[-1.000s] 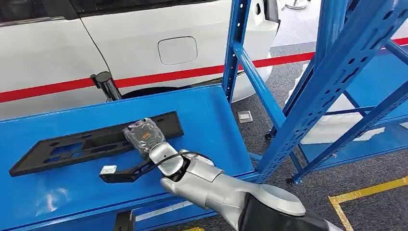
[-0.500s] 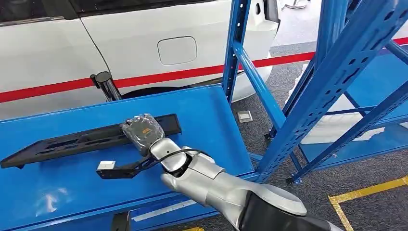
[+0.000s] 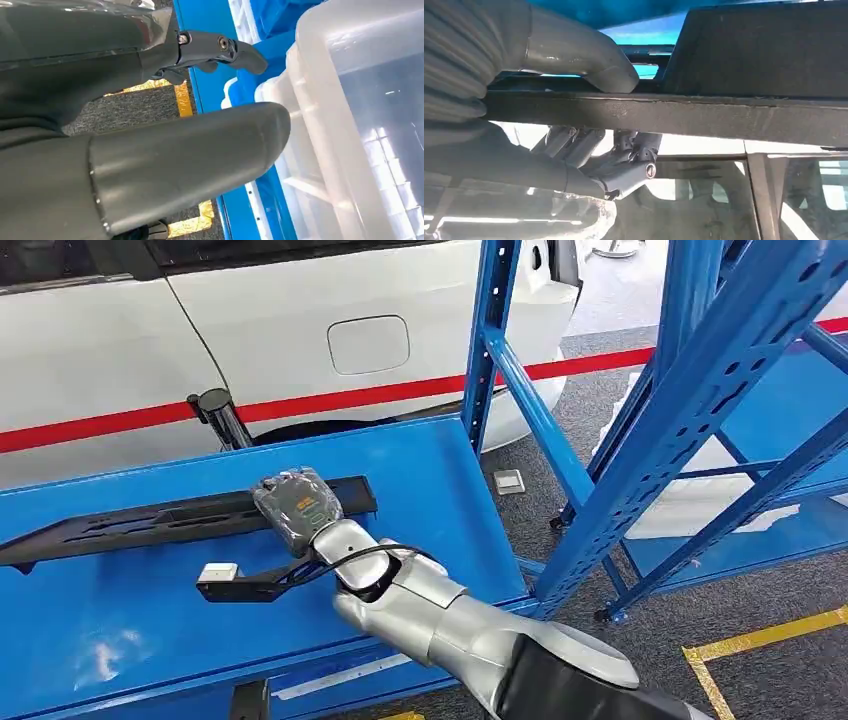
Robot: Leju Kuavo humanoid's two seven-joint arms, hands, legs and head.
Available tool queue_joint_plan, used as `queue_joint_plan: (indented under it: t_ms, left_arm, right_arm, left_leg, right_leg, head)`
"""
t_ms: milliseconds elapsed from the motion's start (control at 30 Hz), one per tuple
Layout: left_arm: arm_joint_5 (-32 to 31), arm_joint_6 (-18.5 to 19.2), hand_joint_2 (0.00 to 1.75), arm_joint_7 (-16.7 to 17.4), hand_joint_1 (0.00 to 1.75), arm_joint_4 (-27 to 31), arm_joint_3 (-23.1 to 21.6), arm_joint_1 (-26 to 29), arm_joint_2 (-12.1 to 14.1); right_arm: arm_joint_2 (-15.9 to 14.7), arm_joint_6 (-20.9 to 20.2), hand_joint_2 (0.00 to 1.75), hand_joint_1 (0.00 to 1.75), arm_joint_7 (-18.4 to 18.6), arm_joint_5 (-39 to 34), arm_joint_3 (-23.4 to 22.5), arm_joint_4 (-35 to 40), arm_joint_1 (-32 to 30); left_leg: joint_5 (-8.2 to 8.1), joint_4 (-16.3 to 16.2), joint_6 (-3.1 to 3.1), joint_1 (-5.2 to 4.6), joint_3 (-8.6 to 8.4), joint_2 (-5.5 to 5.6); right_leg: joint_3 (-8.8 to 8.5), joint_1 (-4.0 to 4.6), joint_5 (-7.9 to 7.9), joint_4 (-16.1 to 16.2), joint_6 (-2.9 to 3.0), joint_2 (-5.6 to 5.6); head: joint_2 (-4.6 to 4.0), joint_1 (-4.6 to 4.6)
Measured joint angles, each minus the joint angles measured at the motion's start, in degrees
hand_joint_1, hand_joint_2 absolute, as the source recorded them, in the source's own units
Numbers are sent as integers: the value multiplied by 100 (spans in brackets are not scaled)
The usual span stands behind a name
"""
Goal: Take the parts from the cabinet and place them on the table.
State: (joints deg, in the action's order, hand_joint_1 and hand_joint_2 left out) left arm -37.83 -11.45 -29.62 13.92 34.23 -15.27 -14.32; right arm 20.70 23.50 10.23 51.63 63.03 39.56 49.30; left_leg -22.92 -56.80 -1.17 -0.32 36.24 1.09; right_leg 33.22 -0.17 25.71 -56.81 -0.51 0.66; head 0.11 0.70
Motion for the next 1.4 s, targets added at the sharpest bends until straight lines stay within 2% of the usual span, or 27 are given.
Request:
queue_joint_plan:
  t_ms: [133, 233, 300, 333, 533, 600, 767, 867, 1100, 1400]
  left_arm:
    - [44, 81, 0, 0, 0, 0, 15, 4, 7]
    - [159, 565, 0, -54, 0, 0, 68, 5, 33]
    - [157, 667, 0, -116, 0, 0, 85, 3, 46]
    - [140, 667, 175, -133, 0, 0, 87, 2, 50]
    - [-14, 841, 175, -217, 0, 0, 92, -9, 87]
    - [-107, 929, 175, -295, 0, 0, 55, -24, 85]
    - [-179, 1082, 175, -216, 0, 0, -39, -59, 74]
    - [-184, 1106, 175, -175, 0, 0, -48, -60, 61]
    - [-232, 1134, 175, -140, 0, 0, -96, -65, 44]
    - [-216, 1180, 175, -44, 0, 0, -103, -67, -15]
  right_arm:
    - [0, 35, 175, 175, -175, 311, -232, 186, -71]
    - [4, -152, 175, 175, -430, 873, -639, 572, -170]
    - [15, -360, 175, 175, -587, 1123, -883, 901, -246]
    - [15, -422, 175, 175, -638, 1156, -951, 1048, -290]
    - [48, -705, 175, 175, -885, 1409, -1315, 2391, -513]
    - [52, -732, 175, 175, -968, 1541, -1436, 2676, -571]
    - [48, -737, 175, 175, -1095, 2005, -1770, 3204, -588]
    - [57, -730, 175, 175, -1025, 2340, -1882, 3455, -535]
    - [59, -879, 175, 175, -900, 2413, -1958, 3928, -261]
    - [59, -909, 175, 175, -876, 2413, -1978, 4006, -249]
  left_leg:
    - [0, 0, 0, 0, 1, 0]
    - [0, 0, 0, 0, 1, 0]
    - [0, 0, 0, 0, 2, 0]
    - [0, 0, 0, 0, 2, 0]
    - [0, 0, 0, 0, 7, -2]
    - [0, 0, 0, 0, 8, 0]
    - [-1, 0, 0, -2, 8, -1]
    - [0, -1, -1, -3, 8, -1]
    - [-1, -1, -1, -3, 9, 0]
    - [-1, -1, -1, -2, 9, -1]
  right_leg:
    - [1, 0, 0, 0, 0, 0]
    - [2, 0, 0, 0, 0, 0]
    - [2, 0, 0, 0, 0, 0]
    - [3, 0, 0, 0, 0, 0]
    - [13, 0, 1, 0, 0, 1]
    - [13, 0, 1, 0, 1, 0]
    - [11, -1, 0, 0, -1, 2]
    - [11, -2, 0, 0, -1, 1]
    - [11, -3, 0, 0, -1, 3]
    - [12, -2, 0, 0, -1, 4]
  head:
    - [0, 0]
    - [0, 0]
    - [0, 0]
    - [0, 0]
    - [0, 0]
    - [0, 0]
    - [0, 0]
    - [0, 0]
    - [0, 0]
    - [0, 0]
